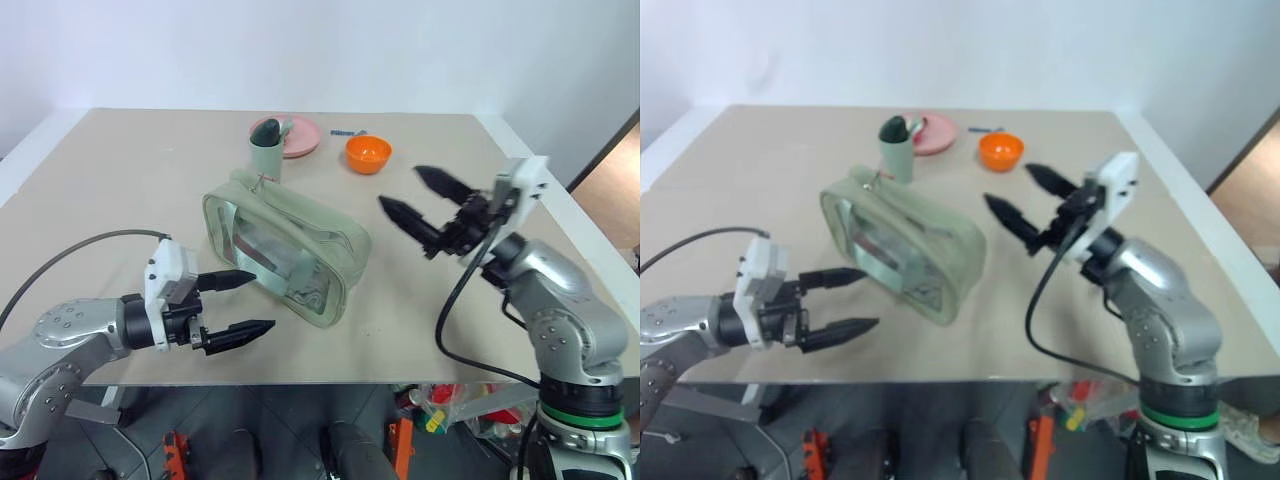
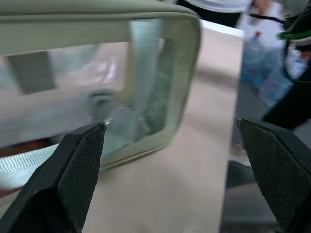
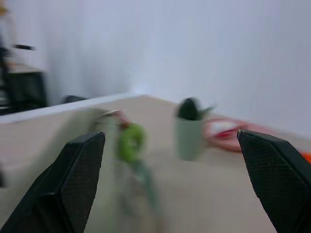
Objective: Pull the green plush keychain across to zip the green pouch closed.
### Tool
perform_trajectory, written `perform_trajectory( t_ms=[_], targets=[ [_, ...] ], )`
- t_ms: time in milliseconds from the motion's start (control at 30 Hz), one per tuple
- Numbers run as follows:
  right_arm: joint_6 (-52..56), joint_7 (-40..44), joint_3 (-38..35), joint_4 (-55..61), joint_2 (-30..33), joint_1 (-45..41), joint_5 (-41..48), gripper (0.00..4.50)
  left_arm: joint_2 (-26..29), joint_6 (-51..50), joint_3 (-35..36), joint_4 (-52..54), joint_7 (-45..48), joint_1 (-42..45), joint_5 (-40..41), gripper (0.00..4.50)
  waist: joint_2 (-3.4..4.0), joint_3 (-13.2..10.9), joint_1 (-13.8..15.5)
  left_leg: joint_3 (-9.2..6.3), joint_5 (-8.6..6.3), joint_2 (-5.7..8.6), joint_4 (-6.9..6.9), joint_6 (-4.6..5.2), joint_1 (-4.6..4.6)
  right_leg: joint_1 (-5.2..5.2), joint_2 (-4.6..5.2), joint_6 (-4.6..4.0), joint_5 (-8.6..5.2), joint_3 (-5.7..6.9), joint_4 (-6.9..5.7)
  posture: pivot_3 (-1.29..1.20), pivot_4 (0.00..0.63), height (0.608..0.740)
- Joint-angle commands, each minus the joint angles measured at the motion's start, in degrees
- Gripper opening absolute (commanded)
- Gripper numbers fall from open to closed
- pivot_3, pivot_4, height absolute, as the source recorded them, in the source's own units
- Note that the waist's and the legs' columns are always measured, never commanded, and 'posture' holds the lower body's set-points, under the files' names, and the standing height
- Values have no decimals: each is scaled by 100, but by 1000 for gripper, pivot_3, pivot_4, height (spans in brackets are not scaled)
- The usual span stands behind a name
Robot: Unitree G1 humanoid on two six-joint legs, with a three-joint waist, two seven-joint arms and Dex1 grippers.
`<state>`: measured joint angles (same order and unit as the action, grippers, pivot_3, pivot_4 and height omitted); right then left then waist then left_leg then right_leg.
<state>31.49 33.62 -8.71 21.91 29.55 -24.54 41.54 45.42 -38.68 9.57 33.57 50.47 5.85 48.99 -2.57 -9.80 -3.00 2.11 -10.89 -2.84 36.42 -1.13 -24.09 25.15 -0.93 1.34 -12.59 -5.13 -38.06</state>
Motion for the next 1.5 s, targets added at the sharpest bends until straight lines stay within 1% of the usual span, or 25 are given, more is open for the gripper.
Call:
perform_trajectory(
  t_ms=[33, 300, 400, 433, 467, 533, 600, 633, 667, 733, 767, 833, 967, 1133, 1200, 1267, 1367, 1500],
  targets=[
    [258, 309, 328, 60, 40, -114, 131, 4500, 21, 8, -129, 192, 31, 228, 44, 4480, 0, 0, 13, 0, 0, 1, 0, 0, -9, 5, 1, 4, -3, 0, 0, 0, 150, 740],
    [432, 758, 504, -284, 122, -23, 78, 4500, -13, 63, -230, 120, -54, 438, -96, 4480, 0, 0, 22, 2, -2, 10, 1, 1, -14, 6, 11, 13, -9, 0, 1, 0, 150, 740],
    [463, 804, 486, -368, 85, -46, 96, 3673, -56, 83, -263, 150, -123, 409, -164, 4500, 0, 0, 22, -1, -2, 8, 2, 1, -12, 5, 9, 10, -7, 4, 0, 0, 150, 740],
    [467, 838, 492, -401, 78, -62, 92, 3284, -70, 87, -280, 155, -143, 408, -188, 4500, 0, 0, 22, -1, -2, 8, 2, 1, -12, 5, 9, 10, -7, 5, 0, 0, 150, 740],
    [453, 875, 507, -433, 74, -69, 72, 3021, -85, 84, -295, 168, -166, 411, -199, 4500, 0, 0, 22, -1, -2, 8, 2, 1, -12, 5, 9, 10, -6, 5, 0, 0, 150, 740],
    [429, 926, 532, -498, 64, -90, 38, 2236, -110, 71, -321, 182, -203, 441, -215, 4500, 0, 0, 22, -1, -2, 8, 2, 1, -12, 4, 9, 10, -6, 5, 0, 0, 150, 740],
    [412, 977, 555, -551, 58, -113, 3, 1562, -125, 60, -333, 179, -220, 470, -233, 4500, 0, 0, 22, -1, -2, 8, 2, 1, -13, 5, 10, 11, -6, 5, 0, 0, 150, 740],
    [403, 1001, 563, -566, 55, -117, -13, 1294, -127, 59, -335, 179, -224, 474, -243, 4500, 0, 0, 22, -1, -2, 8, 2, 1, -13, 5, 10, 11, -6, 5, 0, 0, 150, 740],
    [395, 1023, 569, -585, 49, -125, -27, 890, -127, 59, -336, 177, -231, 480, -253, 4500, 0, 0, 22, -1, -2, 8, 2, 1, -13, 4, 10, 11, -6, 5, 0, 0, 150, 740],
    [376, 1081, 577, -624, 42, -142, -60, 256, -129, 55, -342, 171, -254, 493, -264, 4500, 0, 0, 22, -1, -2, 9, 2, 1, -13, 5, 10, 11, -6, 5, 0, 0, 150, 740],
    [355, 1125, 587, -644, 49, -151, -88, 38, -130, 50, -342, 167, -269, 498, -269, 4500, 0, 0, 22, -1, -2, 8, 2, 1, -13, 5, 10, 11, -6, 6, 0, 0, 150, 740],
    [312, 1236, 606, -678, 87, -168, -137, 38, -131, 48, -335, 179, -282, 482, -274, 4500, 0, 0, 22, -2, -2, 8, 2, 1, -13, 4, 10, 11, -6, 6, 0, 0, 150, 740],
    [96, 1923, 705, -944, 473, -405, -379, 38, -145, 39, -344, 185, -292, 485, -263, 4500, 0, 0, 22, 0, -2, 9, 4, 1, -13, 4, 11, 12, -6, 6, 0, 0, 150, 740],
    [-585, 3160, 968, -1874, 1039, -1300, -896, 38, -190, 26, -355, 165, -303, 544, -214, 4500, 1, -2, 22, 5, -2, 11, 9, 1, -13, 5, 12, 14, -4, 3, 0, 0, 150, 740],
    [-1150, 3756, 1177, -2755, 1151, -2042, -1307, 38, -200, 43, -394, 120, -282, 598, -244, 4500, 3, -5, 3, 5, -2, 10, 9, 1, -10, 5, 10, 13, -4, 4, 0, 0, 150, 740],
    [-1780, 4217, 1364, -3592, 1160, -2598, -1714, 38, -215, 51, -420, 91, -279, 635, -261, 4500, 11, -12, -1, 10, -1, 10, 9, 2, -10, 9, 9, 10, 4, 1, 0, 0, 150, 740],
    [-2524, 4646, 1490, -4492, 1065, -3048, -2116, 38, -254, 57, -431, 72, -299, 651, -258, 4500, 10, -12, 16, -1, -1, 7, 4, 2, -9, 5, 5, 5, -1, 12, 0, 0, 150, 740],
    [-3037, 4883, 1487, -5568, 849, -3534, -2395, 38, -309, 72, -447, 50, -327, 648, -290, 4500, 12, -13, 22, -1, -3, 8, -2, 2, -14, 6, 6, 23, 0, 10, 0, 0, 150, 740]
  ],
)
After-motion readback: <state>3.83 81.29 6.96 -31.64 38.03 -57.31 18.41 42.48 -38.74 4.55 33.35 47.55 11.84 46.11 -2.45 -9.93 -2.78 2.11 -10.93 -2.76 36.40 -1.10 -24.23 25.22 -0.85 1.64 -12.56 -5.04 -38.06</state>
